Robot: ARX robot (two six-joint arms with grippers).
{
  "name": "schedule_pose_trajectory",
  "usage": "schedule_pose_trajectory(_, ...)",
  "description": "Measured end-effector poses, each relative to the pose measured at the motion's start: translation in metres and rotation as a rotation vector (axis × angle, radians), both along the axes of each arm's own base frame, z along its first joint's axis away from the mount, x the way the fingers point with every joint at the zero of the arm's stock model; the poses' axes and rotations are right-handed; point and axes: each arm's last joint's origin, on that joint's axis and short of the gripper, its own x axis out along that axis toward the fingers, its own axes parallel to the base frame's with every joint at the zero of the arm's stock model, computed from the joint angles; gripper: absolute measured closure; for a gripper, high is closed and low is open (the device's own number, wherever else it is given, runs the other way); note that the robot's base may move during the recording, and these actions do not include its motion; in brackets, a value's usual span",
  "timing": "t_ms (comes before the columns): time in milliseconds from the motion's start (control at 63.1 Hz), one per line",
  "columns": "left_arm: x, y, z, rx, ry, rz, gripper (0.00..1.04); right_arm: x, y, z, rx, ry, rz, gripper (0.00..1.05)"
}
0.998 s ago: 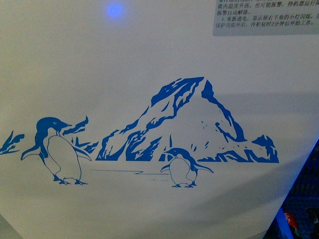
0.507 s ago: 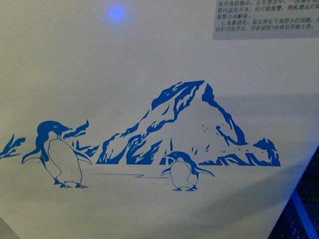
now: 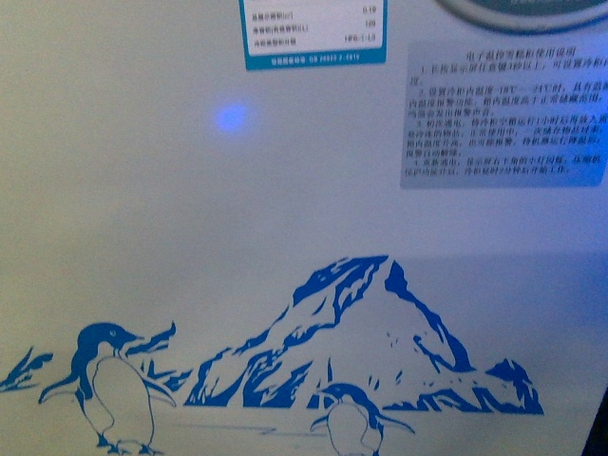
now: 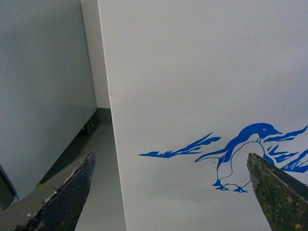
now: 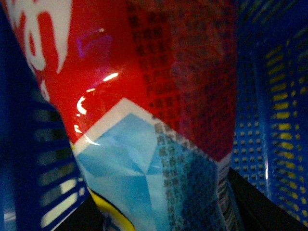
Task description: Put drink in fridge
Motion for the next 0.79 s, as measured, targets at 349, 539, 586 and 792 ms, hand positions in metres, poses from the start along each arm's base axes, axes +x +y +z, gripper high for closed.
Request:
schedule_pose_trajectory(349, 0.000, 0.000, 0.000, 0.000, 0.000, 0.000, 0.08, -0.090, 0.047, 0.191, -0.007, -0.424, 0.211, 0.61)
schedule_pose_trajectory(539, 0.000, 0.000, 0.000, 0.000, 0.000, 0.000, 0.08, -0.157, 0.081, 0.238, -0.001, -0.608, 0.278, 0.61)
schedule_pose_trajectory(586, 0.000, 0.000, 0.000, 0.000, 0.000, 0.000, 0.08, -0.171, 0.089, 0.239, -0.002, -0.628, 0.289, 0.61)
schedule_pose_trajectory(792, 0.000, 0.000, 0.000, 0.000, 0.000, 0.000, 0.08, -0.201, 0.101, 0.241, 0.010, -0.698, 0.304, 0.61)
